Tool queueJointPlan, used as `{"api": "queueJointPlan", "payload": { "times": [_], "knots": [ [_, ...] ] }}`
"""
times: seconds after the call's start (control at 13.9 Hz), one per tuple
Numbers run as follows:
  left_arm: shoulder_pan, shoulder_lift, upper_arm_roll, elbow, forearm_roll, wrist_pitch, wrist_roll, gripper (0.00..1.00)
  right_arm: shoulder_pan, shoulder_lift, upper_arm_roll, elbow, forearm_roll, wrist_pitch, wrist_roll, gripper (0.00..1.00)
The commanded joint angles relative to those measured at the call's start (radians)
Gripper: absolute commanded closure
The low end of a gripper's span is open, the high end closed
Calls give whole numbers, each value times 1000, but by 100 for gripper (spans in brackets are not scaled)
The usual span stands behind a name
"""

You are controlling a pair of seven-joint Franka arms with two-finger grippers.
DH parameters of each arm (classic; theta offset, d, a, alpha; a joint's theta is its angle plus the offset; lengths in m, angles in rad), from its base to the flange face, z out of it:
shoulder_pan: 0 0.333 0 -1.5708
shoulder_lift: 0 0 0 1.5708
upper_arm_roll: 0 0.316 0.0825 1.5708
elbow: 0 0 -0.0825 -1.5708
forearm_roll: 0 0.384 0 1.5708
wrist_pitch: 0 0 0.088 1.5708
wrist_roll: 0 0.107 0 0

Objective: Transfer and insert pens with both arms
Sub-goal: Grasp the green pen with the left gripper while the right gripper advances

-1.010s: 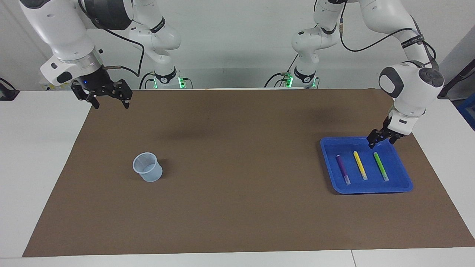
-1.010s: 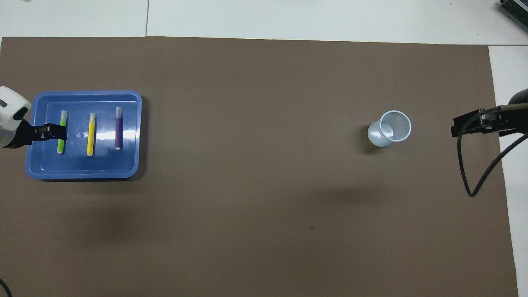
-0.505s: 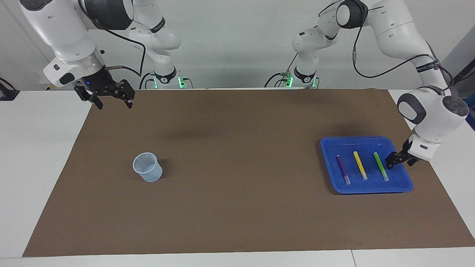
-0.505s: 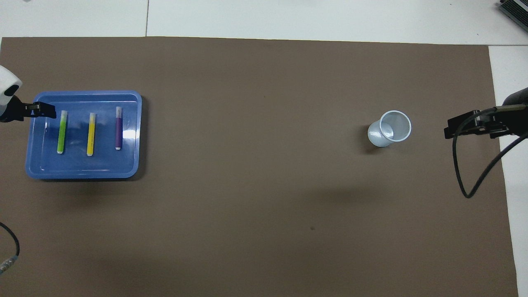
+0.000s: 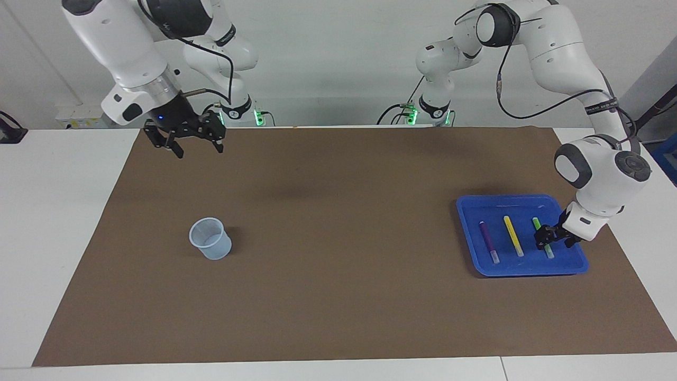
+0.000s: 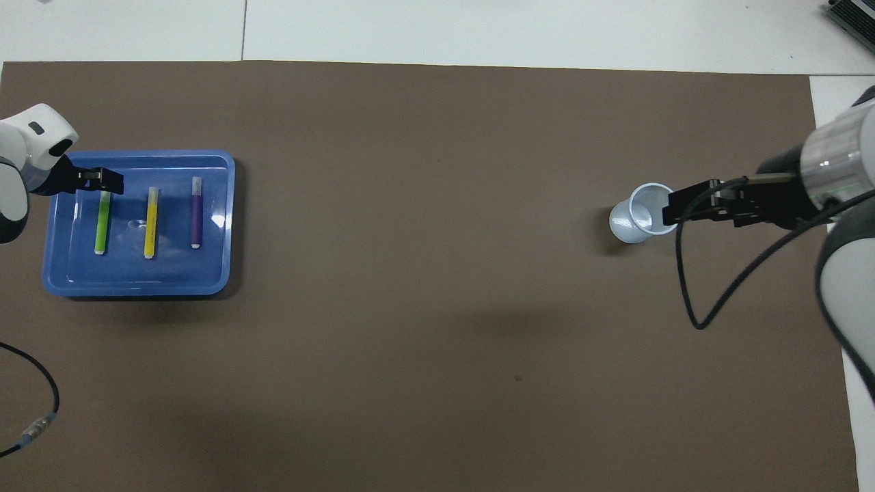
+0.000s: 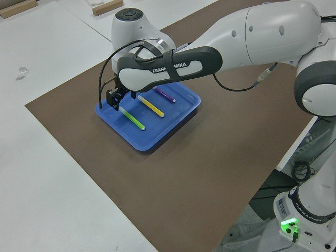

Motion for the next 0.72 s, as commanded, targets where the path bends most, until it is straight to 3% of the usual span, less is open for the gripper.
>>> {"api": "queueJointPlan", "payload": {
  "times": [0.0,0.22,0.36,0.65],
  "knots": [
    [9,6,8,9,0,0,54,15,59,-37,-2,-74,53,72,145,0],
    [33,21,8,0,0,40,86,15,62,-53,-2,-158,185,215,159,0],
    [41,56,8,9,0,46,106,16,90,-54,-2,-168,187,246,234,0],
    [33,54,6,14,-13,20,106,15,154,-51,-2,-205,187,342,331,0]
  ]
}}
